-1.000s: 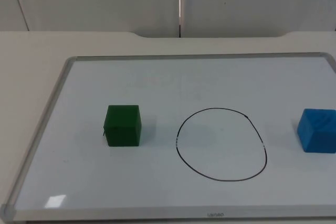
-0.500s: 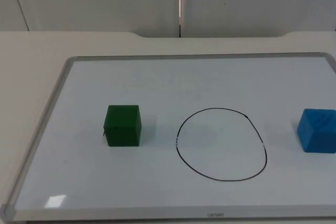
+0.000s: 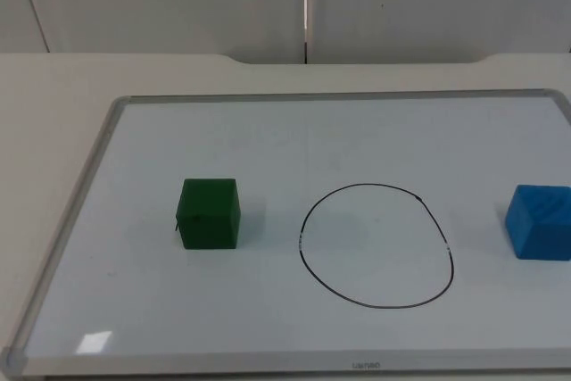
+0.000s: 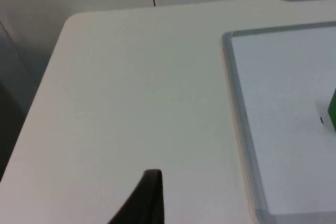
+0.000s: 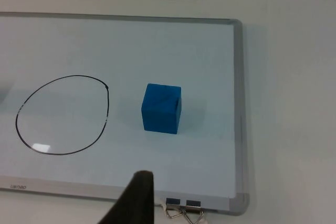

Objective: Push the two cubes into the marked area.

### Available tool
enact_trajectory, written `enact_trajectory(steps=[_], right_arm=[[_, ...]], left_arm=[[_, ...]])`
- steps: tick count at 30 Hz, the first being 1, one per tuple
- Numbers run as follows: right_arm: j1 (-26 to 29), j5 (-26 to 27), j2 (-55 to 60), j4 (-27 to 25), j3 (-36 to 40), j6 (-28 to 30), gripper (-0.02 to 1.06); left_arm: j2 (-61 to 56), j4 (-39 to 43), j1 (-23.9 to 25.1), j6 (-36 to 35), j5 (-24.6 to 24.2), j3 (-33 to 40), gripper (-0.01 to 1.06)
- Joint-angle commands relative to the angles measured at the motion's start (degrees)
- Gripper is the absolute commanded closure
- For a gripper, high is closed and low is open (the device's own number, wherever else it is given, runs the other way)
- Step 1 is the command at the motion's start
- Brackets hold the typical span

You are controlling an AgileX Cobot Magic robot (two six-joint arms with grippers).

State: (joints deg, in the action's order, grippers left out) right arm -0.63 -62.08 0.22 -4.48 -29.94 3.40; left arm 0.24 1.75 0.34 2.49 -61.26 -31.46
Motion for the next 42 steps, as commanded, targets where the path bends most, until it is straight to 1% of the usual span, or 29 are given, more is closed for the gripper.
enact_trajectory(steps=[1, 4, 9, 14, 20, 25, 26, 28, 30, 31, 34, 36, 37, 41, 42], right_arm=[[-0.06, 0.41, -0.22, -0.16, 0.43, 0.29, -0.01], [-0.06, 0.41, -0.22, -0.16, 0.43, 0.29, -0.01], [-0.06, 0.41, -0.22, -0.16, 0.43, 0.29, -0.01], [-0.06, 0.41, -0.22, -0.16, 0.43, 0.29, -0.01], [-0.06, 0.30, -0.22, -0.16, 0.43, 0.29, -0.01], [-0.06, 0.30, -0.22, -0.16, 0.43, 0.29, -0.01], [-0.06, 0.30, -0.22, -0.16, 0.43, 0.29, -0.01], [-0.06, 0.30, -0.22, -0.16, 0.43, 0.29, -0.01], [-0.06, 0.30, -0.22, -0.16, 0.43, 0.29, -0.01], [-0.06, 0.30, -0.22, -0.16, 0.43, 0.29, -0.01], [-0.06, 0.30, -0.22, -0.16, 0.43, 0.29, -0.01], [-0.06, 0.30, -0.22, -0.16, 0.43, 0.29, -0.01], [-0.06, 0.30, -0.22, -0.16, 0.43, 0.29, -0.01], [-0.06, 0.30, -0.22, -0.16, 0.43, 0.29, -0.01], [-0.06, 0.30, -0.22, -0.16, 0.43, 0.29, -0.01]], left_arm=[[0.03, 0.12, -0.34, -0.27, 0.63, -1.46, 0.01], [0.95, 0.12, -0.34, -0.27, 1.00, -3.14, 0.01], [2.91, 0.06, -0.34, -0.27, 3.42, -4.97, 0.01], [6.70, -1.75, -0.34, -0.27, 8.00, -4.97, 0.01], [11.32, -2.38, -0.34, -0.27, 10.12, -4.97, 0.01], [17.80, -4.30, -0.34, -0.17, 14.76, -4.97, 0.02], [17.80, -4.30, -0.34, -0.17, 14.76, -4.97, 0.02], [21.18, -7.63, -0.34, 2.07, 16.75, -4.97, 0.08], [24.21, -11.78, -0.34, 5.57, 17.83, -4.97, 0.16], [24.21, -11.78, -0.34, 5.57, 17.83, -4.97, 0.16], [28.38, -17.99, -0.34, 8.95, 20.09, -4.97, 0.28], [30.80, -22.32, -0.34, 12.86, 21.62, -4.97, 0.42], [30.80, -22.32, -0.34, 12.86, 21.62, -4.97, 0.42], [35.41, -33.37, -0.34, 24.65, 23.10, -4.97, 0.71], [35.41, -33.37, -0.34, 24.65, 23.10, -4.97, 0.71]])
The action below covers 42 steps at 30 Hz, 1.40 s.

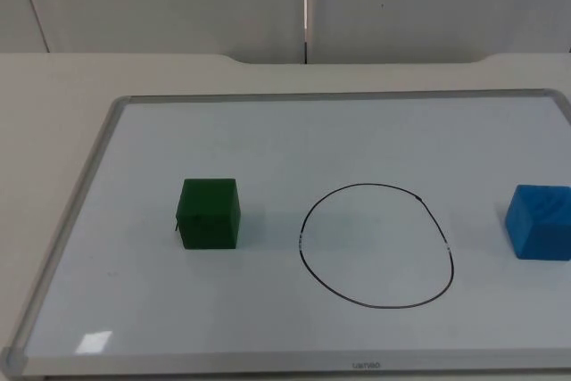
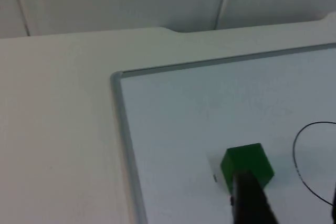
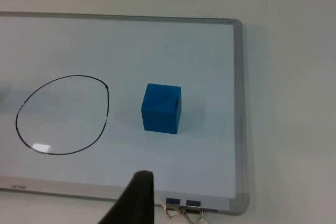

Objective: Push the two cubes into the marked area.

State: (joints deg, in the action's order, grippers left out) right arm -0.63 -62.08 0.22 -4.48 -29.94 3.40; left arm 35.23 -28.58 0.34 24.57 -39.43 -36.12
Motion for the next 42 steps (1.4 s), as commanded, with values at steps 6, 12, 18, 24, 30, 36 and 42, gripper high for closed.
enact_trajectory(steps=[6, 12, 18, 24, 30, 36, 42], right_arm=[[-0.06, 0.30, -0.22, -0.16, 0.43, 0.29, -0.01], [-0.06, 0.30, -0.22, -0.16, 0.43, 0.29, -0.01], [-0.06, 0.30, -0.22, -0.16, 0.43, 0.29, -0.01], [-0.06, 0.30, -0.22, -0.16, 0.43, 0.29, -0.01], [-0.06, 0.30, -0.22, -0.52, 0.43, 0.29, -0.01], [-0.06, 0.30, -0.22, -0.64, 0.43, 0.29, -0.01], [-0.06, 0.30, -0.22, -0.64, 0.43, 0.29, -0.01]], left_arm=[[7.54, -18.61, -0.34, 16.81, 1.52, -0.32, 0.92], [13.88, -26.39, -0.34, 24.00, 1.28, -0.32, 1.05], [20.08, -33.36, -0.34, 30.55, 1.28, -0.32, 1.05], [24.36, -34.24, -0.34, 31.55, 1.64, -0.32, 1.05], [28.12, -35.46, -1.70, 31.55, 2.22, -0.32, 1.05], [33.12, -35.05, -11.10, 30.48, 9.25, -0.32, 1.05], [41.52, -32.87, -18.29, 25.68, 20.37, -0.32, 1.05]])
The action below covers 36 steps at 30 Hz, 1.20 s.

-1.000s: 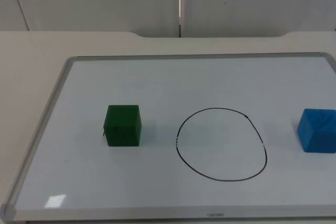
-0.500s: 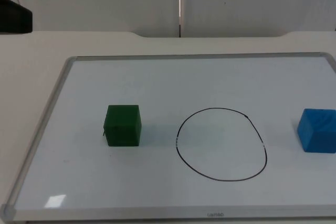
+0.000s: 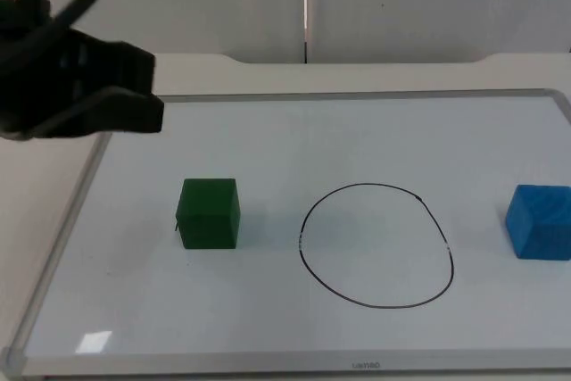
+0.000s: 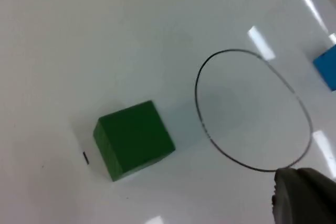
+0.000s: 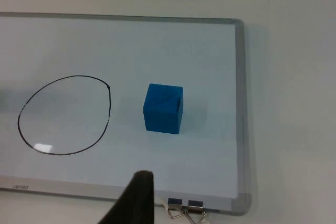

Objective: Push the two cubes into the marked area.

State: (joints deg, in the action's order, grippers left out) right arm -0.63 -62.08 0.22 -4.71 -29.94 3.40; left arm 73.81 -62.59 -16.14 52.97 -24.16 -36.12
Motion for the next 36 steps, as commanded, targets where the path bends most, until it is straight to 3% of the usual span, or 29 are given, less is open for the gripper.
enact_trajectory(steps=[1, 7, 15, 25, 36], right_arm=[[-0.06, 0.30, -0.22, -0.40, 0.43, 0.29, -0.01], [-0.06, 0.30, -0.22, -0.40, 0.43, 0.29, -0.01], [-0.06, 0.30, -0.22, -0.38, 0.43, 0.46, -0.01], [-0.06, 0.30, -0.22, -0.38, 0.43, 0.46, -0.01], [-0.06, 0.30, -0.22, -0.38, 0.43, 0.46, -0.01]], left_arm=[[4.42, 1.56, -1.79, -3.62, 6.26, -0.32, 1.05], [10.11, 2.02, -1.79, -4.84, 14.81, -0.32, 1.05], [17.42, 2.02, -1.79, -4.84, 21.66, -0.44, 1.05], [28.72, 4.66, -1.79, -4.84, 18.57, -6.74, 1.05], [35.73, 5.05, 1.57, -4.89, 15.77, -11.74, 1.05]])
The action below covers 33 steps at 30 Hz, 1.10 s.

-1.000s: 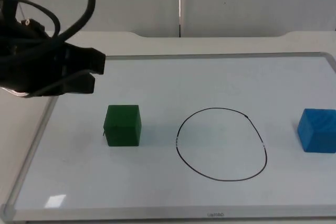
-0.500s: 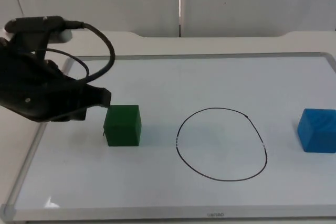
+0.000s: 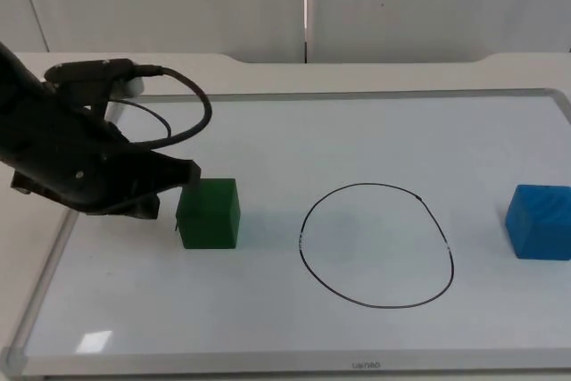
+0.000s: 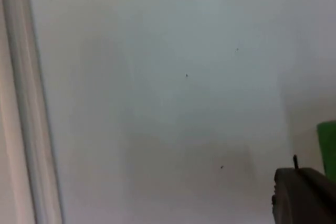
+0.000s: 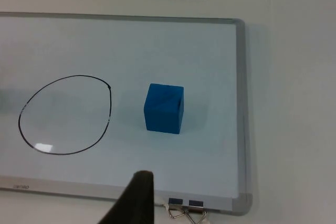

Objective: Push the two cubes into the marked area.

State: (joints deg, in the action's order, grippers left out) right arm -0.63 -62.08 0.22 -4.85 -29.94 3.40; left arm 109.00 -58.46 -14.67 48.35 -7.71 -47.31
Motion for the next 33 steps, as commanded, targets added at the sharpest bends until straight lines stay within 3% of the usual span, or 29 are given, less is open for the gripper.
enact_trajectory(steps=[1, 25, 33], right_arm=[[-0.06, 0.30, -0.22, -0.24, 0.43, 0.46, -0.01], [-0.06, 0.20, -0.22, -0.24, 0.43, 0.47, -0.01], [-0.06, 0.20, -0.22, -0.24, 0.43, 0.47, -0.01]], left_arm=[[1.07, 1.00, 0.09, -0.26, -1.09, -1.06, 1.05], [4.70, -1.30, -0.10, -0.26, -4.59, -3.79, 1.05], [4.70, -1.43, -3.27, -0.26, -3.40, -3.79, 1.05]])
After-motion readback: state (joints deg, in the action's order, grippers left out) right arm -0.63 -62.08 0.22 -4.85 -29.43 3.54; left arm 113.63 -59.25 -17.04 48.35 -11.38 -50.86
